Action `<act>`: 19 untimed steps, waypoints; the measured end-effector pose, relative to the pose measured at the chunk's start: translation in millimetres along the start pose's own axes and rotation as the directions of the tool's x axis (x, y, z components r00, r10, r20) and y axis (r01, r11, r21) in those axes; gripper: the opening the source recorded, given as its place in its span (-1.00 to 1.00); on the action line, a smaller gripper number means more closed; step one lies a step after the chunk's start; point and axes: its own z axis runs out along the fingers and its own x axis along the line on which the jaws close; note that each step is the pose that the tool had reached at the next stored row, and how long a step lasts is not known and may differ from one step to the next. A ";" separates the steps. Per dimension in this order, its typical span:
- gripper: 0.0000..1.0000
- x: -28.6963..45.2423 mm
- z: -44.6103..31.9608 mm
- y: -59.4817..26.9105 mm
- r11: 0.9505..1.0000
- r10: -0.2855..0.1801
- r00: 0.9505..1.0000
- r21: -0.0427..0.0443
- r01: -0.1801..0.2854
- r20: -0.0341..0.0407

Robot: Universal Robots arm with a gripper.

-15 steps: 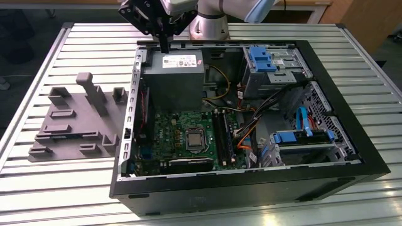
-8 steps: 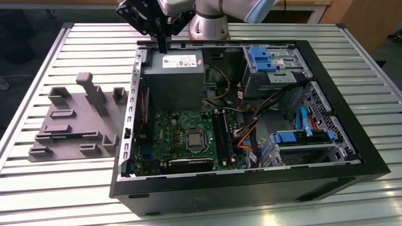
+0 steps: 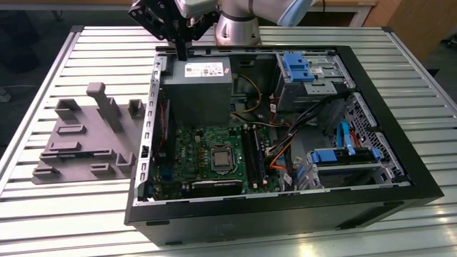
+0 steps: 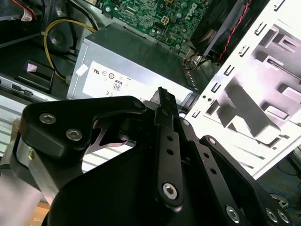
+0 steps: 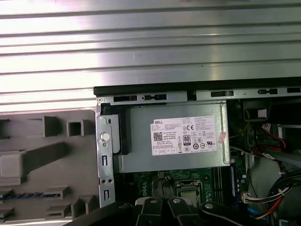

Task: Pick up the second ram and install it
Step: 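Reach for the second ram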

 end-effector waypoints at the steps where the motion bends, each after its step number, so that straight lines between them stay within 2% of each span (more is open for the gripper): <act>1: -0.79 0.8 0.0 0.0 1.000 0.000 1.000 0.000 0.000 0.000; 19: -0.79 16.9 0.1 -1.3 1.000 0.000 1.000 0.000 0.000 0.000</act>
